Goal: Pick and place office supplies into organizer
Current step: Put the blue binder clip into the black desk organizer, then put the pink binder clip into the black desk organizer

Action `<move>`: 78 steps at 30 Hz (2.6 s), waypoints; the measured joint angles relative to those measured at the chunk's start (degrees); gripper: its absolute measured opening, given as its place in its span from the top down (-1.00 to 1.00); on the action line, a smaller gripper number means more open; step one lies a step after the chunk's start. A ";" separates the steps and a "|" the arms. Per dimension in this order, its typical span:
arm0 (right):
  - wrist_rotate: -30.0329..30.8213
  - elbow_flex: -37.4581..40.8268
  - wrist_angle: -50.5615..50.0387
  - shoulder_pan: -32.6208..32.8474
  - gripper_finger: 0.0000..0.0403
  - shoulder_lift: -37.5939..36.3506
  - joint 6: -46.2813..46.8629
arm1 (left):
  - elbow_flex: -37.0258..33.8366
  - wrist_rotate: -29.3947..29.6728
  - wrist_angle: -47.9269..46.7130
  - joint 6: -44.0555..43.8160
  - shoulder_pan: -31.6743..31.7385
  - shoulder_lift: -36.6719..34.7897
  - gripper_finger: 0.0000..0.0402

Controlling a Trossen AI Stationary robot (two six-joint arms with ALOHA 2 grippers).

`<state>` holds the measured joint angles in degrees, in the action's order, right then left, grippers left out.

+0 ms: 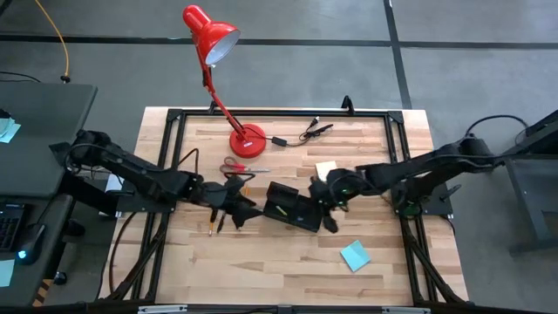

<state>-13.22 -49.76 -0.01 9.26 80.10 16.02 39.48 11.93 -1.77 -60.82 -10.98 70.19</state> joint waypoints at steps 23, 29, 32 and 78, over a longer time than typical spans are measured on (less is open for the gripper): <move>17.93 -16.39 2.06 0.63 1.00 25.44 1.10 | 0.22 -4.78 -7.31 0.81 0.08 -3.71 -0.49; 18.67 -17.00 0.33 0.64 1.00 25.97 1.79 | 0.27 -5.25 -6.89 2.13 0.09 -3.85 -0.49; 21.21 -16.84 -2.16 1.46 1.00 27.19 1.79 | 0.27 -5.55 -6.54 2.11 0.08 -3.85 -0.49; -2.91 -16.86 1.74 -6.03 0.42 16.24 15.10 | 0.25 -9.50 -6.37 30.45 0.10 -4.42 -0.49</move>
<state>-16.13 -66.62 1.73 3.23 96.34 31.12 39.72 2.43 -8.13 -30.37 -10.88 65.77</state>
